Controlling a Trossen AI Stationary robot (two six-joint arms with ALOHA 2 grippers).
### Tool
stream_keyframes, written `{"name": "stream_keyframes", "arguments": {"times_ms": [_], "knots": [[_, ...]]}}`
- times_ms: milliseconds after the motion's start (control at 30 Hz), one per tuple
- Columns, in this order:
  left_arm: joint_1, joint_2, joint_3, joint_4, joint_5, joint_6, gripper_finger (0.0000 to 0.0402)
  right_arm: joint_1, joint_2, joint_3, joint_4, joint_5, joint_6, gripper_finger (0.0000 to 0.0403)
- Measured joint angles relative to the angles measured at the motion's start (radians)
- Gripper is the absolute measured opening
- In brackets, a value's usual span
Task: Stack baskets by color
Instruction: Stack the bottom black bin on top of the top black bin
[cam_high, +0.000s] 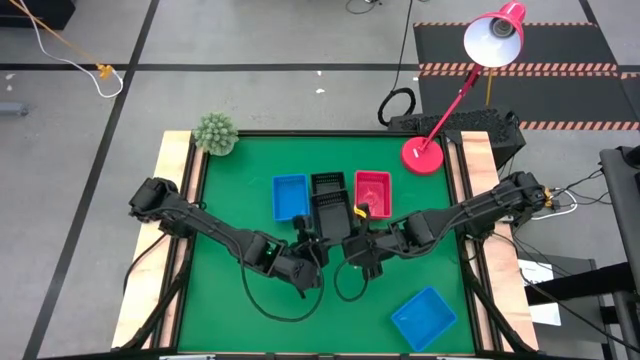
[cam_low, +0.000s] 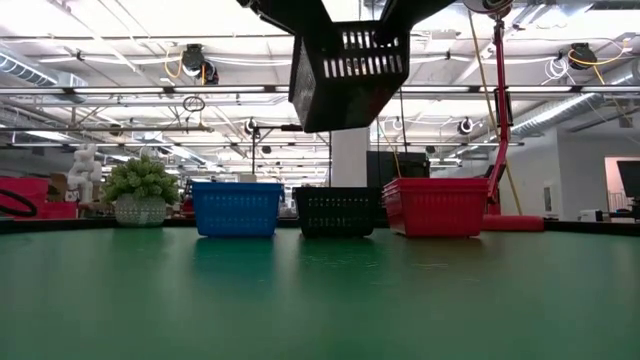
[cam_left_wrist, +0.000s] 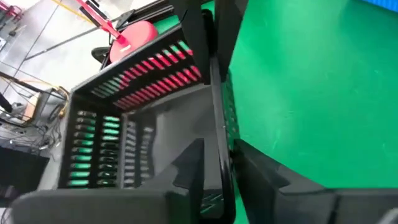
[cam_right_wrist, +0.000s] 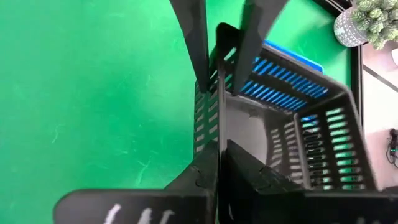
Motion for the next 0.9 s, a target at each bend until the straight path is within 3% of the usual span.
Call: {"name": "stream_keyframes", "arguments": {"times_ms": [200, 333, 500, 633, 900], "knots": [[0.002, 0.000, 0.000, 0.003, 0.008, 0.034, 0.0011, 0.005, 0.000, 0.000, 0.003, 0.003, -0.018, 0.0016], [0.001, 0.004, -0.003, -0.013, 0.011, 0.059, 0.0015, 0.023, -0.005, 0.003, 0.029, 0.007, -0.002, 0.0050], [0.001, 0.005, -0.003, -0.030, 0.022, 0.097, 0.0008, 0.050, -0.009, 0.003, 0.032, 0.014, 0.012, 0.0123], [0.007, 0.003, -0.003, -0.038, 0.021, 0.159, 0.0009, 0.091, -0.035, 0.003, 0.018, 0.125, 0.031, 0.0168], [0.068, -0.015, -0.003, -0.093, 0.017, 0.217, 0.0010, 0.246, -0.124, 0.003, 0.010, 0.288, 0.128, 0.0188]]}}
